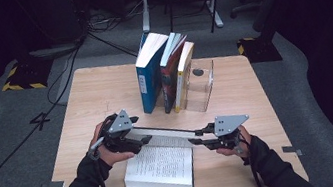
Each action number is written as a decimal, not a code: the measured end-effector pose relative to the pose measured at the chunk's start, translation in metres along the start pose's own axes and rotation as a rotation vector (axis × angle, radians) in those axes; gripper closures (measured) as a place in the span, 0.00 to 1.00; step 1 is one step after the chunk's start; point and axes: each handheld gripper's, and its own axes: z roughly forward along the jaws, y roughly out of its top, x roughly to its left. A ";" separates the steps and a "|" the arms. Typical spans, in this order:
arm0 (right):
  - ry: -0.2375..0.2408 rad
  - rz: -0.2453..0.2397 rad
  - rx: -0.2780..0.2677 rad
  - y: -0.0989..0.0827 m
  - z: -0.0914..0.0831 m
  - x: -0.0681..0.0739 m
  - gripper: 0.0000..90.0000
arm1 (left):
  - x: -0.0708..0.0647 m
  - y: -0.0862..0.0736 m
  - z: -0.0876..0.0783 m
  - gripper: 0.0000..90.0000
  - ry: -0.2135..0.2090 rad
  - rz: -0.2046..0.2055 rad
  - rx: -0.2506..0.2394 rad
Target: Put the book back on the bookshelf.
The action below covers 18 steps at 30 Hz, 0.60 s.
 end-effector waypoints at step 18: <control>-0.023 -0.008 0.024 -0.004 -0.012 0.011 0.81 | -0.038 0.023 -0.012 0.26 -0.027 0.072 -0.185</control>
